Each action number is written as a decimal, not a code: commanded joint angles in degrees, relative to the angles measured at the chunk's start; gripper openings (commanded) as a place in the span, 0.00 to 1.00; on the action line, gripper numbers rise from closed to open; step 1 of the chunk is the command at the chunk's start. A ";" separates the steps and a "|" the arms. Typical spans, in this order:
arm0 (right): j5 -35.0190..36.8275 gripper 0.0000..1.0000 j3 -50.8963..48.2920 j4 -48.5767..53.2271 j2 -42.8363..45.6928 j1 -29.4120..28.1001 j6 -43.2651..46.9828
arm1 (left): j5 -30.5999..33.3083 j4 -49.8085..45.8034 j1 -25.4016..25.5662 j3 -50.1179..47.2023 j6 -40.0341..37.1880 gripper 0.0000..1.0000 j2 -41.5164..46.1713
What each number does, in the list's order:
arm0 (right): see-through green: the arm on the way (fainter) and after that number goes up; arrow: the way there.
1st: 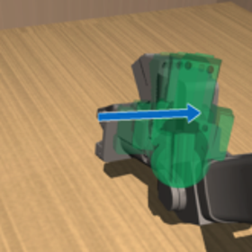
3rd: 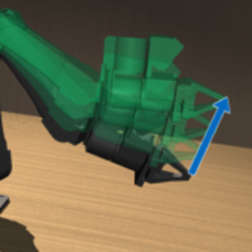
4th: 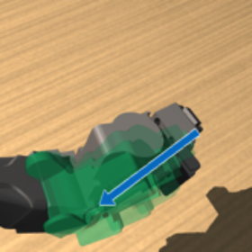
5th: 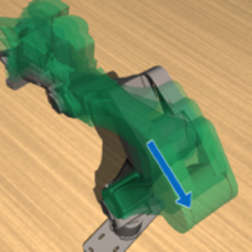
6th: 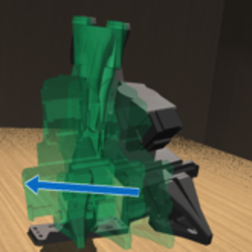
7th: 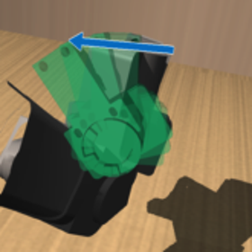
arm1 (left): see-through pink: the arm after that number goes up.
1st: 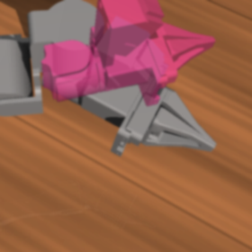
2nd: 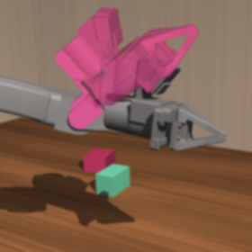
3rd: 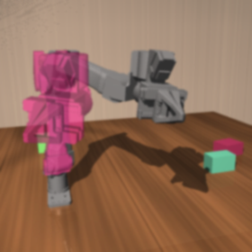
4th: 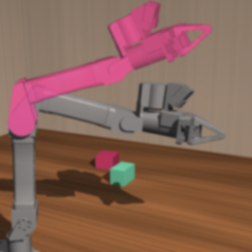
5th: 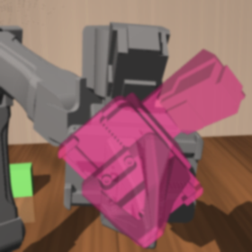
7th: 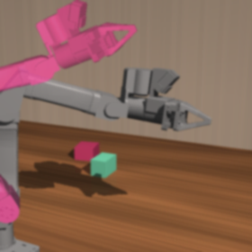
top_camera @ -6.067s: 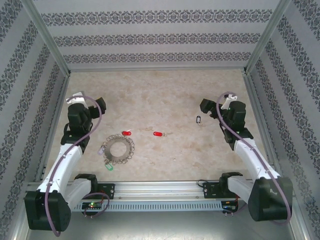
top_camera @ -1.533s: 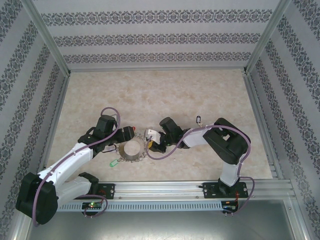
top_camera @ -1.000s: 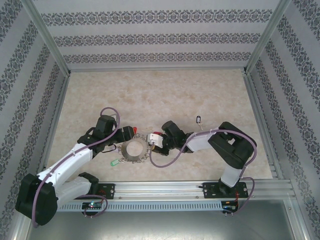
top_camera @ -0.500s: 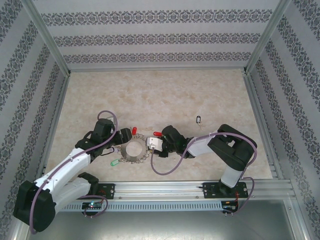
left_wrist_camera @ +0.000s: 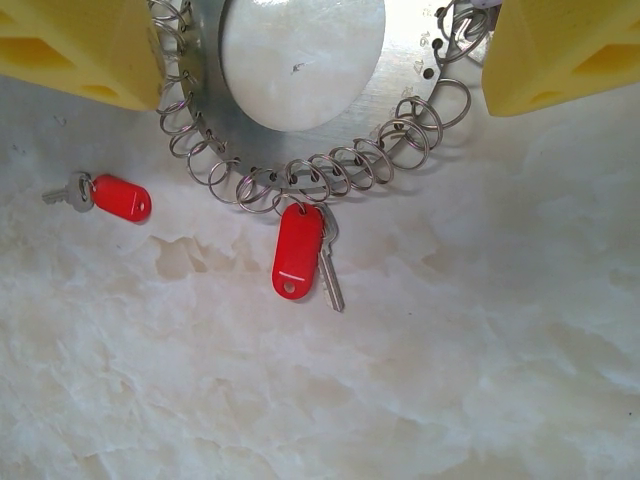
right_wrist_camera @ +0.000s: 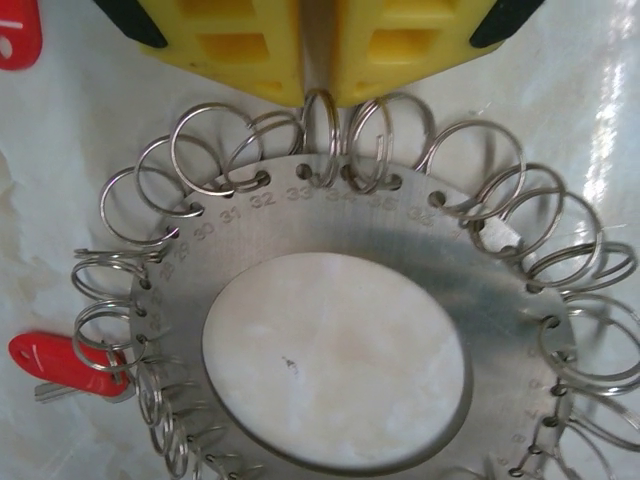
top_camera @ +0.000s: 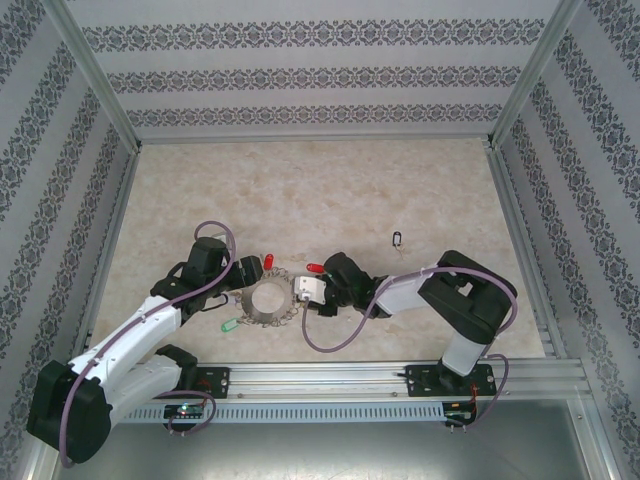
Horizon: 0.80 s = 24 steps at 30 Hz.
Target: Put the keys on the keyring
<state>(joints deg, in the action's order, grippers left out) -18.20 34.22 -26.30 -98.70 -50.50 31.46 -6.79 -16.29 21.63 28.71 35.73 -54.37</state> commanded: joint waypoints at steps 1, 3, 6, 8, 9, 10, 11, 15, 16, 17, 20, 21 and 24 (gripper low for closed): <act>1.99 0.22 -1.32 3.10 1.21 -0.48 0.53 | 1.16 -0.04 -0.58 -0.02 -1.61 0.84 -0.07; 2.03 0.20 -1.61 3.17 1.70 -0.39 0.84 | 1.07 -0.10 -0.56 0.05 -1.65 0.84 -0.04; 1.69 0.21 -1.18 3.27 1.93 -0.48 0.57 | 1.21 -0.25 -0.58 0.25 -1.63 0.84 -0.20; 0.80 0.22 -0.61 3.63 2.19 -0.63 0.32 | 1.16 -0.28 -0.58 0.34 -1.56 0.84 -0.30; 1.37 0.22 -0.47 3.42 2.19 -0.81 0.02 | 1.08 -0.29 -0.60 0.44 -1.54 0.84 -0.38; 1.49 0.21 -0.38 3.23 2.12 -0.91 0.12 | 0.97 -0.23 -0.61 0.48 -1.55 0.84 -0.38; 1.51 0.21 -0.30 3.28 1.89 -0.92 0.64 | 0.95 -0.28 -0.56 0.51 -1.55 0.84 -0.30; 1.21 0.19 0.40 3.79 1.16 -0.87 1.50 | 1.13 -0.38 -0.53 0.56 -1.63 0.84 -0.26; 1.03 0.19 0.50 3.73 0.91 -0.89 1.67 | 1.10 -0.47 -0.55 0.56 -1.70 0.84 -0.25; 0.83 0.19 0.63 3.46 0.79 -0.87 1.52 | 1.15 -0.60 -0.59 0.68 -1.71 0.84 -0.22; 1.00 0.20 0.54 2.39 1.16 -0.91 0.67 | 1.25 -0.93 -0.55 0.82 -1.62 0.84 0.02; 1.52 0.20 0.67 2.66 1.59 -0.86 0.31 | 1.33 -1.02 -0.55 0.87 -1.54 0.84 0.10; 1.28 0.21 0.59 3.54 3.12 -0.36 -1.22 | 1.51 -1.06 -0.59 0.91 -1.63 0.84 0.30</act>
<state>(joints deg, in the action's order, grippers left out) -17.12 33.98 -24.43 -97.34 -50.87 31.64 -6.70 -16.32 21.63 28.73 35.07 -54.63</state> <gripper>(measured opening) 0.204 0.842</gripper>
